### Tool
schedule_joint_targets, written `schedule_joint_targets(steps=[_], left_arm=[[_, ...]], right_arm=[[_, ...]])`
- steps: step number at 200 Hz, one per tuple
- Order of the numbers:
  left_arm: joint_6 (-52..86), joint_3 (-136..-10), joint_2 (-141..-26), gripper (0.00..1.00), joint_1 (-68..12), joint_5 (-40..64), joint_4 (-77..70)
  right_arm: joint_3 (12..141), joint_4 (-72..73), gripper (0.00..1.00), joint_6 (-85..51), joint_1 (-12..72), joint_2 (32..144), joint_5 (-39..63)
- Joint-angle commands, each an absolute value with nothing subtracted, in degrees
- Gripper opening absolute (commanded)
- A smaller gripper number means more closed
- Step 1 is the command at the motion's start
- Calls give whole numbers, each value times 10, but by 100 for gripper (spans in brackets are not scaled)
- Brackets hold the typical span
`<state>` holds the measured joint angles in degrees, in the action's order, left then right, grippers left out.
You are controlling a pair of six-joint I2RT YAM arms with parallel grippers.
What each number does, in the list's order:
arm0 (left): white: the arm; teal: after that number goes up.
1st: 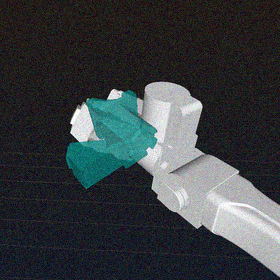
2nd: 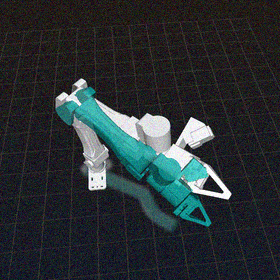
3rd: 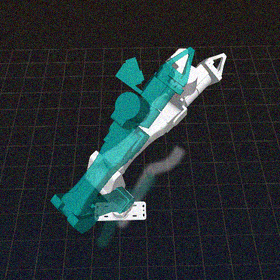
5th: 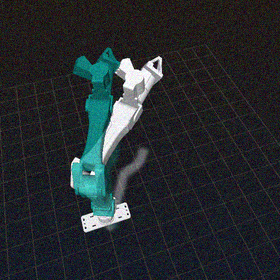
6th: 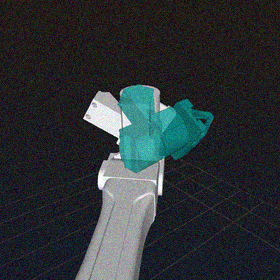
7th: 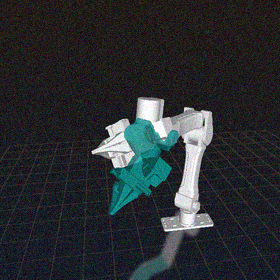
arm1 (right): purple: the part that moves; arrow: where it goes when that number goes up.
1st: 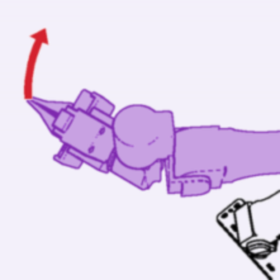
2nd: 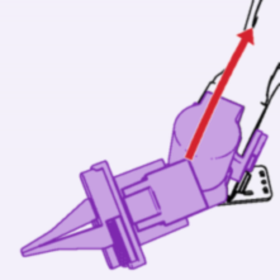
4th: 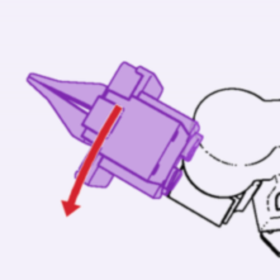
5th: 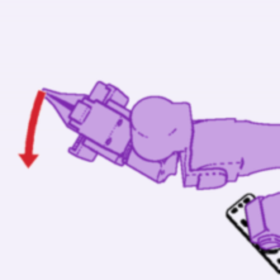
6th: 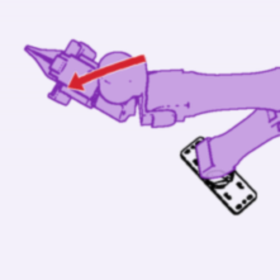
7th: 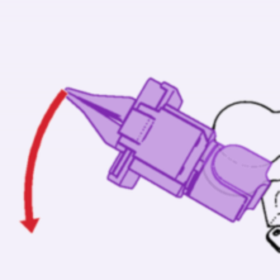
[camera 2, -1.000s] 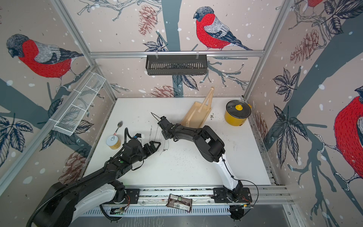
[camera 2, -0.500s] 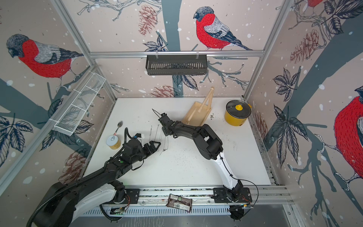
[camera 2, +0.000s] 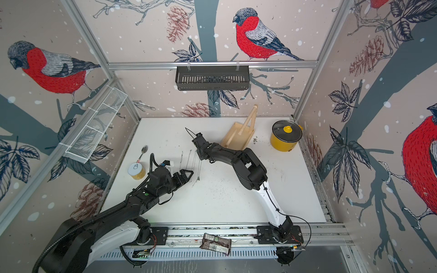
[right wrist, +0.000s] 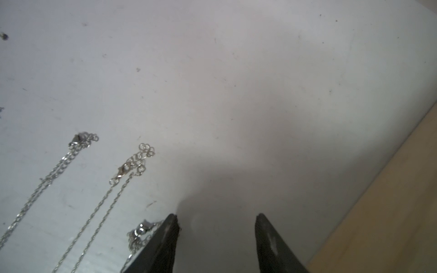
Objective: Take the necklace off the jewelry display stand
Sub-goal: Adjust the necklace at the center of the board.
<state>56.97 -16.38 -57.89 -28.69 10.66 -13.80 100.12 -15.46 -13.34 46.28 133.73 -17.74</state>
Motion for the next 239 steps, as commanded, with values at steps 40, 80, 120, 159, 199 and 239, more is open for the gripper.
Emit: schedule_joint_targets(steps=[40,80,120,159,199,239], left_arm=[[565,-167,-583,88,-286,107,-148],[566,-168,-588,88,-286,109,-152],[568,-163,-586,88,-287,109,-155],[568,-163,-579,88,-286,108,-150],[567,-162,-579,88,-286,108,-148],[567,-162,-580,88,-286,106,-149]], right_arm=[[992,-207,54,-133,458,1331,-189],[978,-192,55,-127,462,1300,-158],[978,-188,56,-113,475,1286,-168],[997,-199,56,-111,474,1315,-176],[1010,-200,56,-108,471,1330,-174],[1022,-203,57,-105,468,1344,-173]])
